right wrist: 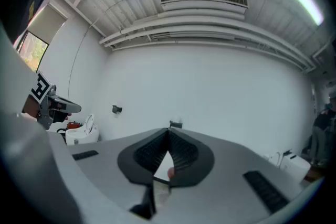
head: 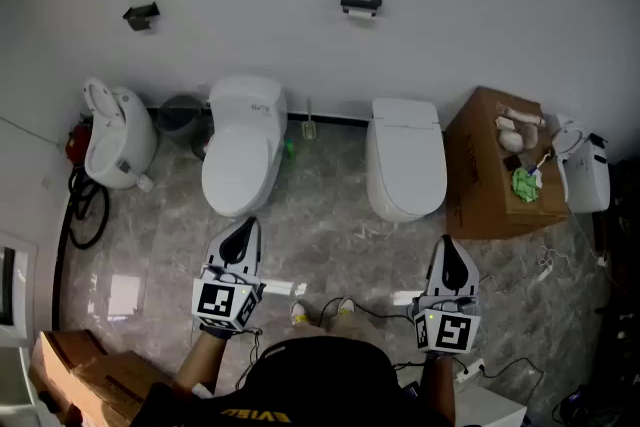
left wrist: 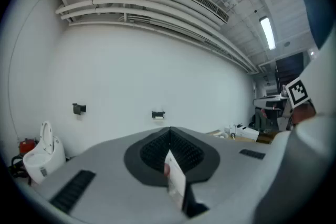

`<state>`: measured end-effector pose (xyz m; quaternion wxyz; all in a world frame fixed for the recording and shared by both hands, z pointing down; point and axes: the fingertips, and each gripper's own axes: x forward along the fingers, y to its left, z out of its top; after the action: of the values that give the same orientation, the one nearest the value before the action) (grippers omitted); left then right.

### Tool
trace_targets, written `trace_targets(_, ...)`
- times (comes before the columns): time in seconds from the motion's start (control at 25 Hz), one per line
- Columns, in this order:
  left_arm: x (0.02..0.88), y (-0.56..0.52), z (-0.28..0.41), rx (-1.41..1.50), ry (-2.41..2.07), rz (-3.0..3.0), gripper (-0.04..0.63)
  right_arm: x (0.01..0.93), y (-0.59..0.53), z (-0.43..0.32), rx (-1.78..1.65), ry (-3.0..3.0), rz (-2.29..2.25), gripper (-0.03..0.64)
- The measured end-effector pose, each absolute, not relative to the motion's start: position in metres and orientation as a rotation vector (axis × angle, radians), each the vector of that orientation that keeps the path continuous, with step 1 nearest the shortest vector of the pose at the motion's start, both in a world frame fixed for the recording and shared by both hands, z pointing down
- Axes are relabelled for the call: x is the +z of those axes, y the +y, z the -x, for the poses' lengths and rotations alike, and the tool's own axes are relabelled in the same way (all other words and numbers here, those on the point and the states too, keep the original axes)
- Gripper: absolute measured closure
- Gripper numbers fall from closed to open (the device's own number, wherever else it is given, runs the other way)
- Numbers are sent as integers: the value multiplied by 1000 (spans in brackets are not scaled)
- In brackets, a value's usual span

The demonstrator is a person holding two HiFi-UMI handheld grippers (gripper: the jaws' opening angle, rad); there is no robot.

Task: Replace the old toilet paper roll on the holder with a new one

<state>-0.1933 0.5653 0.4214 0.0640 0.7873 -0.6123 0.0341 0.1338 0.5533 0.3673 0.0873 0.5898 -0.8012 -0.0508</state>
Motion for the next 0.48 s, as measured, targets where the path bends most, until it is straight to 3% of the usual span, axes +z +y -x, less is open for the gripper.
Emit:
trace_targets(0.16,391,539,187,18,-1890,-2506,583,349,551,-118,-314,-2404,-1802,623)
trace_targets(0.48,366,545,172,-49,-1917,-2541,583,358,561,-122,-211,-2461,-1760,621)
